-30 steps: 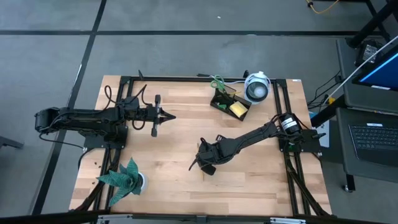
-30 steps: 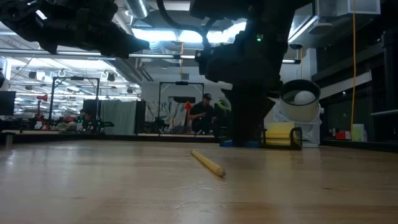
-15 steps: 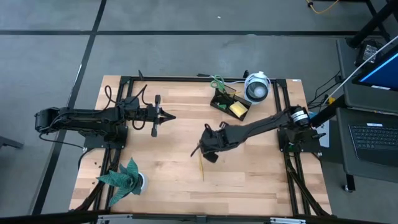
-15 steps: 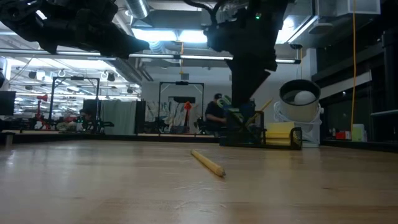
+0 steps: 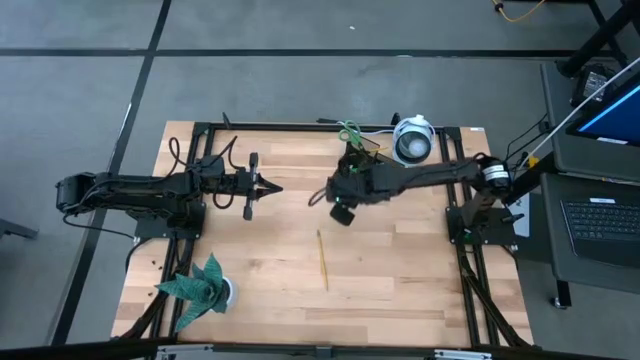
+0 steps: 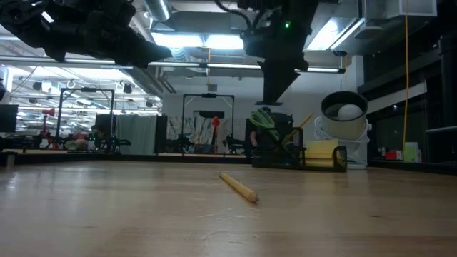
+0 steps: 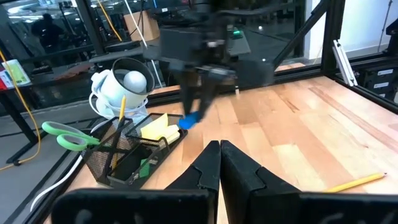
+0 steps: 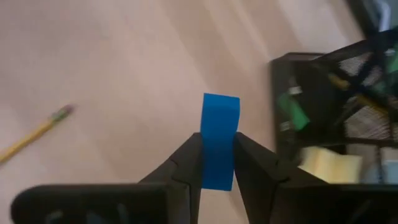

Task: Pick and place office supplies into organizer
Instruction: Put the blue eraser into the metal mesh desk organizer

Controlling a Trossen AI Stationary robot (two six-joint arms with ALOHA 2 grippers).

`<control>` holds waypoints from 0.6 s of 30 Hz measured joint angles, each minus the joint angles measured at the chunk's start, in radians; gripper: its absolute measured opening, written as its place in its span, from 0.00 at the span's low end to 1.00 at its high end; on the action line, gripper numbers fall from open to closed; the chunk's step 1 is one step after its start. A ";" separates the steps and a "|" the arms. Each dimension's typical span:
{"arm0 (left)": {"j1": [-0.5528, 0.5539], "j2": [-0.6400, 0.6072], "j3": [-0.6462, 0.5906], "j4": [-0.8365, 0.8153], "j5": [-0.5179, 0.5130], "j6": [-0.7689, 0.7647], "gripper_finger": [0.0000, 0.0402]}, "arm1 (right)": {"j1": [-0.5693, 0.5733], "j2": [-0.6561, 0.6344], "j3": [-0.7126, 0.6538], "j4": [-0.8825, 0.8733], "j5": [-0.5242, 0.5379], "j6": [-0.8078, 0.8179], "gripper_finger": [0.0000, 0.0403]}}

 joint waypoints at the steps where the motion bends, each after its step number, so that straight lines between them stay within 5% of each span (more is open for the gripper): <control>1: 0.000 0.000 0.000 0.000 0.000 0.000 0.01 | -0.018 -0.001 0.000 -0.001 0.000 -0.017 0.21; 18: 0.000 0.000 0.000 -0.006 0.000 0.002 0.01 | -0.214 -0.003 -0.093 0.120 -0.008 -0.147 0.21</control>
